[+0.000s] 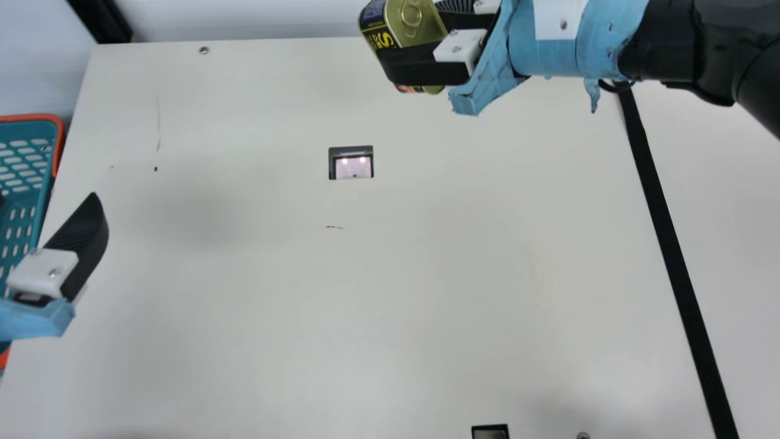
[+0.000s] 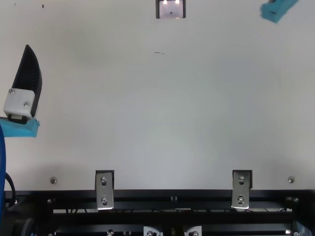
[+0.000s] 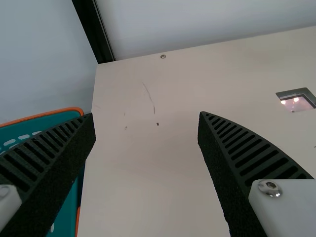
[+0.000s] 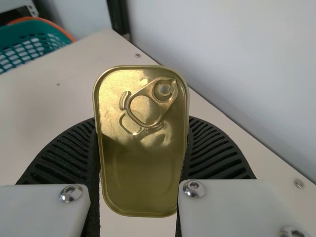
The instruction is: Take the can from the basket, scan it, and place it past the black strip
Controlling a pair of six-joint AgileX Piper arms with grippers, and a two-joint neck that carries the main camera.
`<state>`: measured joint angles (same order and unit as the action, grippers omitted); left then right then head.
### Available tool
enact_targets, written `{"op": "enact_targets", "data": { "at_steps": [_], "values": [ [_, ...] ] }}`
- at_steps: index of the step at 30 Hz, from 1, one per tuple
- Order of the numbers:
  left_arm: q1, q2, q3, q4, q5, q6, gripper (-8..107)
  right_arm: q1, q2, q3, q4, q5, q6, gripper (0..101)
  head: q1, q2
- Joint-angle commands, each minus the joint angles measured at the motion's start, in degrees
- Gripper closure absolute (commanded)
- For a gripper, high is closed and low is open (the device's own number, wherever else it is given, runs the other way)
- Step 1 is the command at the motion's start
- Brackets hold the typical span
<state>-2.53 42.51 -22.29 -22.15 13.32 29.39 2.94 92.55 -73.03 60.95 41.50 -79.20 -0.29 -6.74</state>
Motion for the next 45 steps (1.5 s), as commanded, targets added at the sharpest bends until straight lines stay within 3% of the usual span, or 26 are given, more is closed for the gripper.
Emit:
{"op": "enact_targets", "data": {
  "at_steps": [1,16,30,38,45],
  "values": [
    [0.0,0.0,0.0,0.0,0.0,0.0,9,-0.8,-1.1,0.5,-4.8,-0.9,2.9,101,-1.5,-1.6],
    [0.0,0.0,0.0,0.0,0.0,0.0,9,-10.2,-8.2,5.0,-19.9,-0.6,11.7,101,-3.0,-11.9],
    [0.0,0.0,0.0,0.0,0.0,0.0,9,-23.2,-12.2,7.8,-26.4,2.3,10.8,101,-3.2,-14.9],
    [0.0,0.0,0.0,0.0,0.0,0.0,9,-31.0,-12.8,9.5,-31.9,4.9,11.3,101,-3.2,-14.9],
    [0.0,0.0,0.0,0.0,0.0,0.0,9,-38.1,-12.4,10.8,-33.4,7.4,9.4,101,-3.2,-14.9]
  ]
}}
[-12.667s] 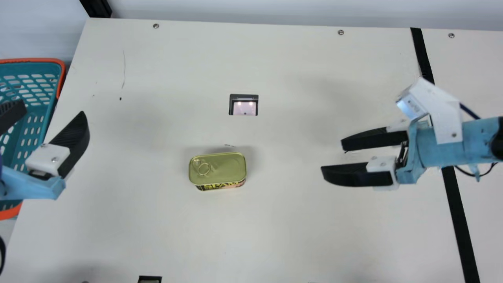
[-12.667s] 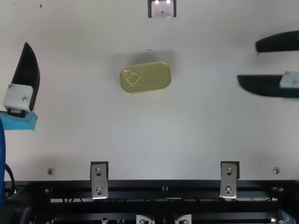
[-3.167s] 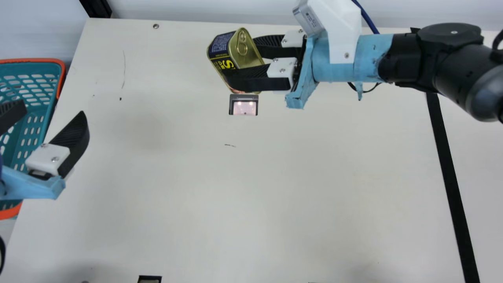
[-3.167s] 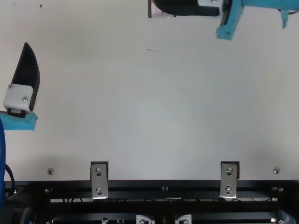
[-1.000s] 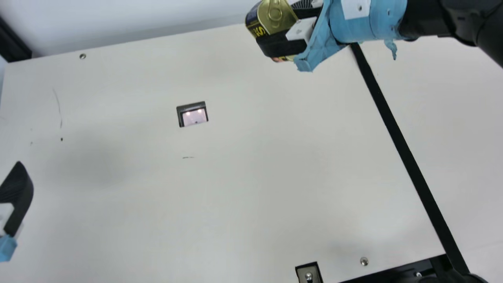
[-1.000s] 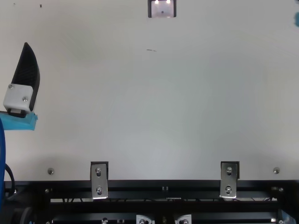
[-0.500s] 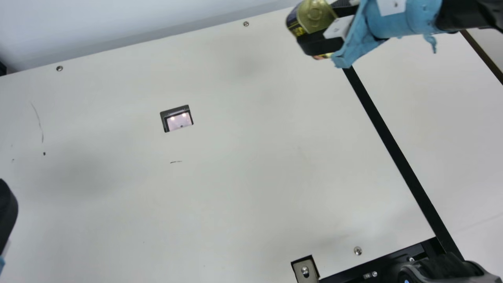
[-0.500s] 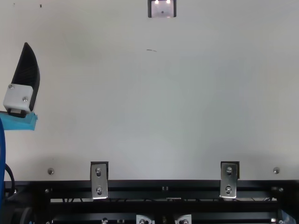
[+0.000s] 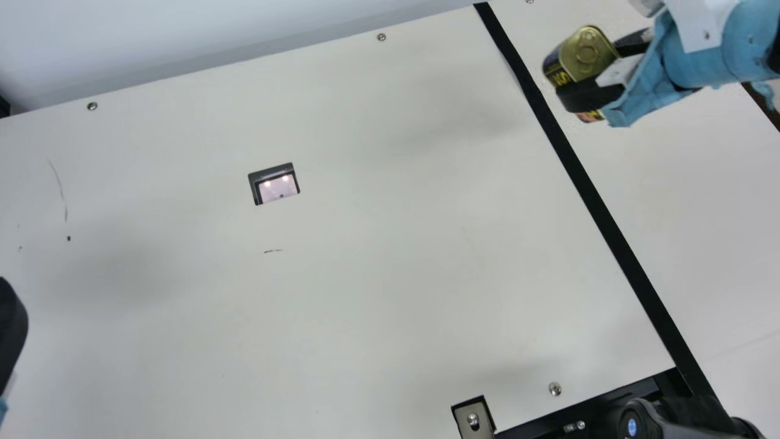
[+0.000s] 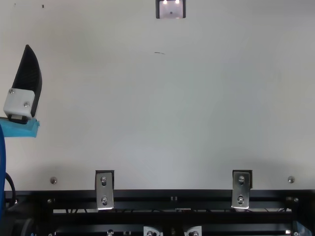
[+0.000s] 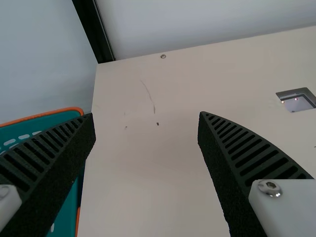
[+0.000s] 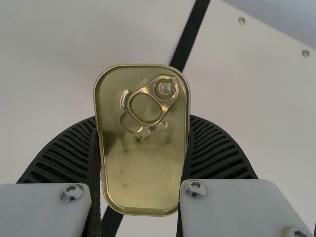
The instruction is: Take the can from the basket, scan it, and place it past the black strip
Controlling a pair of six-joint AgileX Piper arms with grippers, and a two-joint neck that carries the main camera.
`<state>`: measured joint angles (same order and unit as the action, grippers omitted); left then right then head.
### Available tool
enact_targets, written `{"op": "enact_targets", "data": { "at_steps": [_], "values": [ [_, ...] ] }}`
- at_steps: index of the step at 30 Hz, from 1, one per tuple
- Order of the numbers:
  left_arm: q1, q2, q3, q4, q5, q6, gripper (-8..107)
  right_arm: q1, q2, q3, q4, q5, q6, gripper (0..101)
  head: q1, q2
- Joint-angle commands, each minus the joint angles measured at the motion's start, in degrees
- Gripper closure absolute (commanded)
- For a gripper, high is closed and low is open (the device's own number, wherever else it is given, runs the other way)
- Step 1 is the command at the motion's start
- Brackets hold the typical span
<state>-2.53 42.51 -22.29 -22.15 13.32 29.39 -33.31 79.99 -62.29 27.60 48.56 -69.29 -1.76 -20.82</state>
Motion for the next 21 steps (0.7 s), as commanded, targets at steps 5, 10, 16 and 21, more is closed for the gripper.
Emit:
{"op": "enact_targets", "data": {
  "at_steps": [5,10,16,21],
  "values": [
    [0.0,0.0,0.0,0.0,0.0,0.0,9,-6.9,1.1,0.7,-0.7,1.8,-2.7,101,-1.7,-0.8],
    [0.0,0.0,0.0,0.0,0.0,0.0,9,-11.4,2.2,1.1,-1.9,2.4,-4.9,101,-1.7,-0.8],
    [0.0,0.0,0.0,0.0,0.0,0.0,9,-15.4,3.8,1.4,-3.3,2.6,-6.9,101,-1.7,-0.8],
    [0.0,0.0,0.0,0.0,0.0,0.0,9,-16.9,5.1,2.1,-4.5,1.9,-7.6,101,-1.7,-0.8]
  ]
}}
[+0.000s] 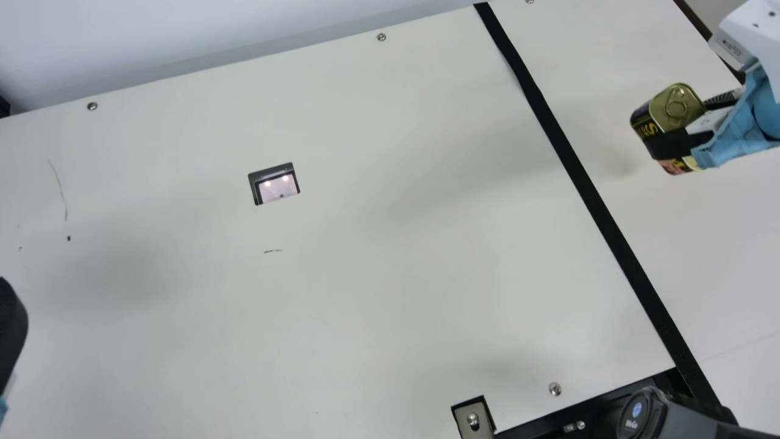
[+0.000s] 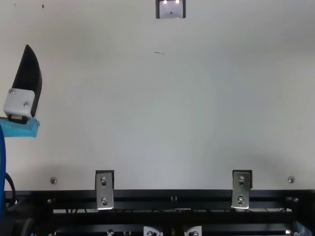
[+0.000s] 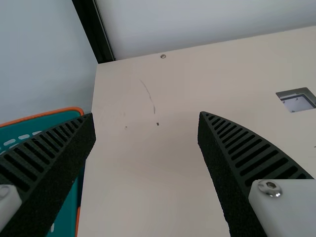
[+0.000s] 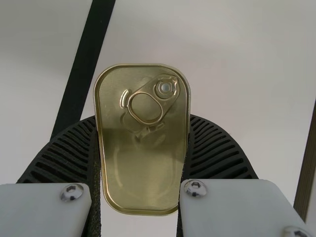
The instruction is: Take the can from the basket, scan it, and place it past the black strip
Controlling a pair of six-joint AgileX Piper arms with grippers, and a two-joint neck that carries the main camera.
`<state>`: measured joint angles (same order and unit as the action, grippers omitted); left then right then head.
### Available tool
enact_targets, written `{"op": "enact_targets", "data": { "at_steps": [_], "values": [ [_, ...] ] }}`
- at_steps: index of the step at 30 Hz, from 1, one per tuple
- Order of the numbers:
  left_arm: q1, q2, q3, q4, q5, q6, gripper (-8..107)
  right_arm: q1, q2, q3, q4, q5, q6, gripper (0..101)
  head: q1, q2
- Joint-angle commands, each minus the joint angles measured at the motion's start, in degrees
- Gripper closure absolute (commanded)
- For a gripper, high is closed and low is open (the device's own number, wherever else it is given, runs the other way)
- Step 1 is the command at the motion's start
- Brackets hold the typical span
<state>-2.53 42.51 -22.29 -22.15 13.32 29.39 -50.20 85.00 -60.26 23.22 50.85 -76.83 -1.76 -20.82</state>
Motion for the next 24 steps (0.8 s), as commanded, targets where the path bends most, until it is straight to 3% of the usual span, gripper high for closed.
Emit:
{"op": "enact_targets", "data": {
  "at_steps": [1,15,16,17,18,24],
  "values": [
    [0.0,0.0,0.0,0.0,0.0,0.0,9,-0.1,0.4,0.3,-0.2,-0.7,-0.1,101,-1.7,-0.8],
    [0.0,0.0,0.0,0.0,0.0,0.0,9,4.3,3.5,2.4,-1.9,-6.2,3.8,101,-1.7,-0.8],
    [0.0,0.0,0.0,0.0,0.0,0.0,9,4.7,3.6,2.5,-2.1,-6.5,4.3,83,-1.7,-0.8],
    [0.0,0.0,0.0,0.0,0.0,0.0,9,5.0,3.8,2.7,-2.2,-6.8,4.7,51,-1.7,-0.8],
    [0.0,0.0,0.0,0.0,0.0,0.0,9,5.3,3.9,2.8,-2.4,-7.0,5.1,0,-1.7,-0.8],
    [0.0,0.0,0.0,0.0,0.0,0.0,9,6.6,3.7,3.6,-2.1,-7.8,6.6,0,-1.7,-0.8]
  ]
}}
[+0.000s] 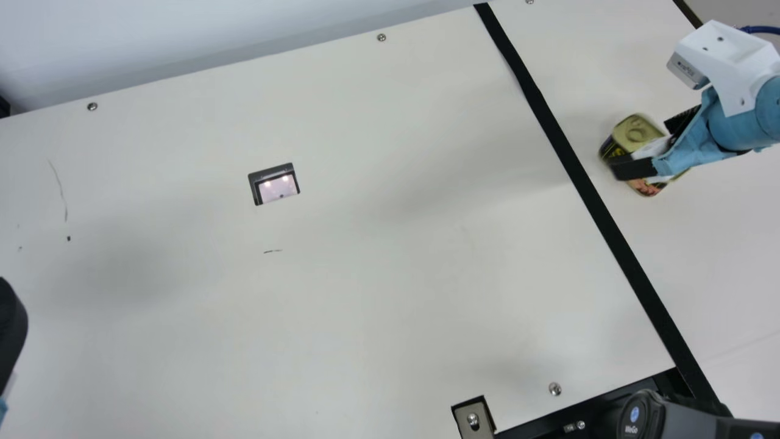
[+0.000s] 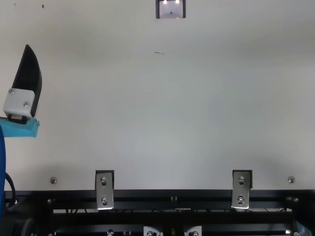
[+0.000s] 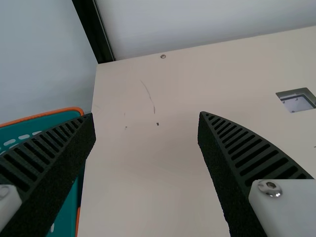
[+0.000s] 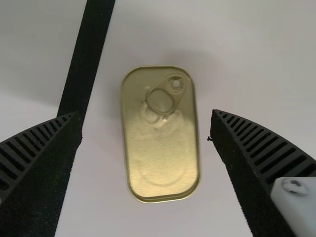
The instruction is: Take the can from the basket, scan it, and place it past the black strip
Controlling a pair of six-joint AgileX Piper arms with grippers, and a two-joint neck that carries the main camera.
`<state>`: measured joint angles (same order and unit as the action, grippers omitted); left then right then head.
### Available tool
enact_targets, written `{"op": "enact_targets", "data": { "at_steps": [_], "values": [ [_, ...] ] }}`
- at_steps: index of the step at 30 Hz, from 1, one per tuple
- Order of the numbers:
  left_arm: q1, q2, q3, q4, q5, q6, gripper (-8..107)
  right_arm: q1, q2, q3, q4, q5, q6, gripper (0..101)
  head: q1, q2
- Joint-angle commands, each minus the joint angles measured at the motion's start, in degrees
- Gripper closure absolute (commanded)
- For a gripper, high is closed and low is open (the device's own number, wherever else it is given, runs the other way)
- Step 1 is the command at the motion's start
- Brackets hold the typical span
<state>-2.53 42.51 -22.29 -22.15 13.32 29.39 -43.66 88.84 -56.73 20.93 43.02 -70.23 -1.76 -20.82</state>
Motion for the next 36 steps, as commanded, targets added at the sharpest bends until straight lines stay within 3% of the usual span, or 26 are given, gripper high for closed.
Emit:
{"op": "enact_targets", "data": {
  "at_steps": [1,17,26,36],
  "values": [
    [0.0,0.0,0.0,0.0,0.0,0.0,9,0.2,-0.3,0.1,0.6,0.1,0.1,0,-1.7,-0.8],
    [0.0,0.0,0.0,0.0,0.0,0.0,9,5.1,-6.0,-1.1,13.1,2.0,-3.9,0,-1.7,-0.8],
    [0.0,0.0,0.0,0.0,0.0,0.0,9,11.7,-8.7,-2.2,17.6,-0.1,-3.4,0,-2.0,3.8],
    [0.0,0.0,0.0,0.0,0.0,0.0,9,20.2,-9.9,-3.2,18.3,-4.1,0.1,0,-3.2,14.1]
  ]
}}
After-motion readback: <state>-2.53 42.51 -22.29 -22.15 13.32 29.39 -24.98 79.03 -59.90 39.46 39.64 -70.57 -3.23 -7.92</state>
